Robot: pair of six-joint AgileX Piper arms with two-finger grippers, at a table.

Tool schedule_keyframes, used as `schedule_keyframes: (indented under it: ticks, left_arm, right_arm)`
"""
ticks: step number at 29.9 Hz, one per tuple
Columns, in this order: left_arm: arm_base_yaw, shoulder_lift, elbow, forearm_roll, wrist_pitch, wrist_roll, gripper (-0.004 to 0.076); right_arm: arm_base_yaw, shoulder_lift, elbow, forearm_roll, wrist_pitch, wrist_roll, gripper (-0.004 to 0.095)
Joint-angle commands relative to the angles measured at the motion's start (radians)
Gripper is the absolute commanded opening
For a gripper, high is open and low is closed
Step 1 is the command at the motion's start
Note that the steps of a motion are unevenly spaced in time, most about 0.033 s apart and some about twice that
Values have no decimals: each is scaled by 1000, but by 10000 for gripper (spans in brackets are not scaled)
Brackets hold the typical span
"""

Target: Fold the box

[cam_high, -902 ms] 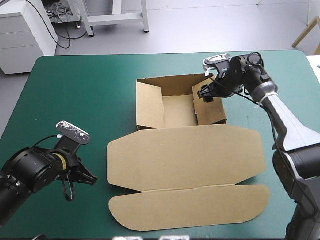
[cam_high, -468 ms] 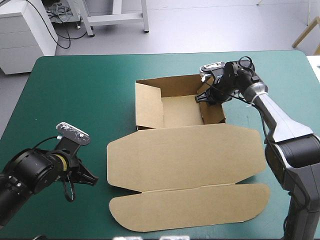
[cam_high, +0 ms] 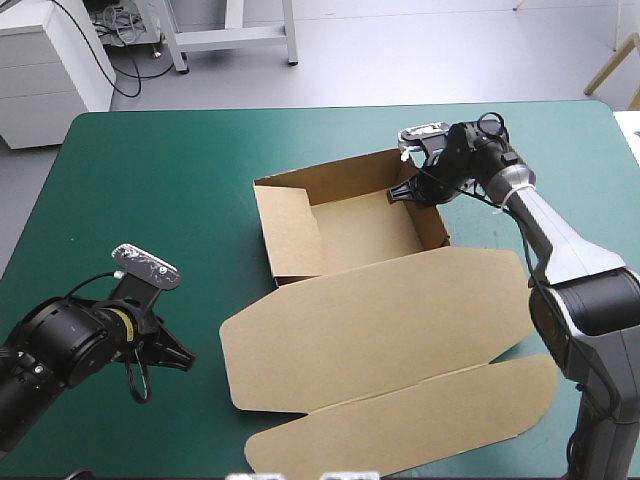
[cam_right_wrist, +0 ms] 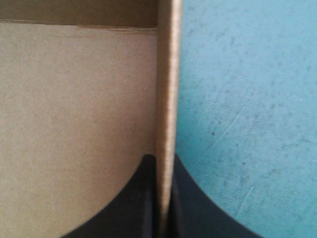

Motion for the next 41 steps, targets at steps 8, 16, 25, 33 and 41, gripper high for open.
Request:
schedule_keyframes:
  ticks: [8, 16, 25, 33, 41]
  left_arm:
    - [-3, -12, -21, 34, -30, -12, -10]
    - [-3, -12, -21, 32, -32, -12, -10]
    - [-3, -12, -21, 32, -37, -17, -10]
    - [-3, -12, -21, 32, -37, -35, -10]
    - [-3, -12, -21, 30, -37, -39, -10]
  right_arm:
    - [-156, -119, -148, -4, -43, -33, -19]
    - [-425, -129, -196, -4, -58, -42, -19]
    - [-664, -88, -196, 25, -62, -32, -1]
    - [-741, -31, -196, 79, -50, -60, 61]
    - [-741, -20, -196, 76, -58, -79, 513]
